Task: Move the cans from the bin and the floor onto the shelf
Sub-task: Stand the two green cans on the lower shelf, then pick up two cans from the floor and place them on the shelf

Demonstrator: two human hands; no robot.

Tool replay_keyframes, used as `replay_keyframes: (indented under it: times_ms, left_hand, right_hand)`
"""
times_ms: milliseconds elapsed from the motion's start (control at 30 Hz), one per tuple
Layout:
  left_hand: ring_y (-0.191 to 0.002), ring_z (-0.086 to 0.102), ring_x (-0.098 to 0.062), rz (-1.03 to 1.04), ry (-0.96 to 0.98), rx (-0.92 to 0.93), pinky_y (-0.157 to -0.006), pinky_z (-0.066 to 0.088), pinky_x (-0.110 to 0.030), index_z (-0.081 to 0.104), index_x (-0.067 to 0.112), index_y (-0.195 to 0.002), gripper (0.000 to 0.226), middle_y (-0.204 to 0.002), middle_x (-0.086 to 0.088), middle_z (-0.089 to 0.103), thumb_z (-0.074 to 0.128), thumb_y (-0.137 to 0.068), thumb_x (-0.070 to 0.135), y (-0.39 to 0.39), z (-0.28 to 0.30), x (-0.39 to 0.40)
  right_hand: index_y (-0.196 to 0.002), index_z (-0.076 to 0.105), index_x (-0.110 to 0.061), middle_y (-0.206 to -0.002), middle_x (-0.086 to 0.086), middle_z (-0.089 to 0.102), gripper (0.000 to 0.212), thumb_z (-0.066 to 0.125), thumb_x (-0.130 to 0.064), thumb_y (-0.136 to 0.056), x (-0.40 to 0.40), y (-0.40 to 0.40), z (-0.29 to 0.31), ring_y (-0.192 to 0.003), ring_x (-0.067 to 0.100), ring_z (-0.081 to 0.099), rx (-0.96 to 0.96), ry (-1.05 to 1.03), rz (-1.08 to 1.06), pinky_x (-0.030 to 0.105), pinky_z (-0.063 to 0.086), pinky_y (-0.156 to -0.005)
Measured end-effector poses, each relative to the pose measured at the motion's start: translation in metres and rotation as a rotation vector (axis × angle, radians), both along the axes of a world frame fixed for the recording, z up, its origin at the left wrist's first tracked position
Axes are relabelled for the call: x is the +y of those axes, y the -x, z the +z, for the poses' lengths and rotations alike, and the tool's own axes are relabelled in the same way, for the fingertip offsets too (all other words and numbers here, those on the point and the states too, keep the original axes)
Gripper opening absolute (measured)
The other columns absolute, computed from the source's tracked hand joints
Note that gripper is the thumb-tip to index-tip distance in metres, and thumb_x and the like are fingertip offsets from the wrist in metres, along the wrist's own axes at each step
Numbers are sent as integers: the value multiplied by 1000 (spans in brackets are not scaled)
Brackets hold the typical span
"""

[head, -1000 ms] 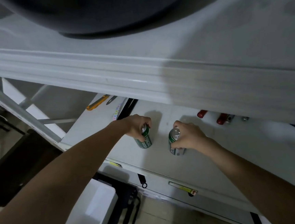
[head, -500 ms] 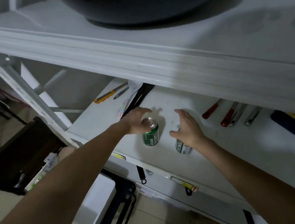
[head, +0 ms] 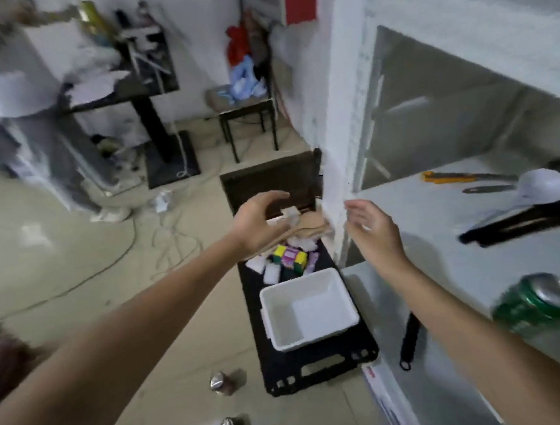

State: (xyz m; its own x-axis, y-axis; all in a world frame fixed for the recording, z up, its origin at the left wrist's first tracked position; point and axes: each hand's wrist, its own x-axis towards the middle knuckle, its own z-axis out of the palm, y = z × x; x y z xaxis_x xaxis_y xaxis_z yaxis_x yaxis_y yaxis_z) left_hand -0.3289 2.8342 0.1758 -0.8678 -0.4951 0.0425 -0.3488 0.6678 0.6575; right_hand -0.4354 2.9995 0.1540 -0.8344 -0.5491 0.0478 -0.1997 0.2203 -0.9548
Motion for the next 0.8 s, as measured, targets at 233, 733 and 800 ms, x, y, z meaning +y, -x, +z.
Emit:
replay_keyframes:
  times_ms: [233,733,800]
  left_hand:
    - [-127,41,-20,508,-169,-56,-94,27,-18,52,14,-126,48,-135,-8,50,61,-79,9,-175,-72,-16]
    - [-116,40,-3,789,-374,-143,-88,21,-2,49,28,-126,53,-132,7,50,61,-75,20,-321,-349,0]
    - [-115,40,-3,802,-334,-136,-80,17,9,48,27,-128,56,-132,7,50,62,-74,21,-328,-415,-3]
  right_hand:
    - [-123,52,-7,-129,10,56,37,54,-2,-86,-93,-101,-79,-120,22,51,-191,-161,606,26,40,-94]
    - [-120,53,-12,-130,14,56,43,60,0,-79,-173,-248,-357,-118,22,53,-305,-328,729,9,42,-78]
    - [-125,49,-13,-134,12,52,50,62,-1,-78,-181,-263,-423,-114,17,51,-301,-305,692,21,42,-86]
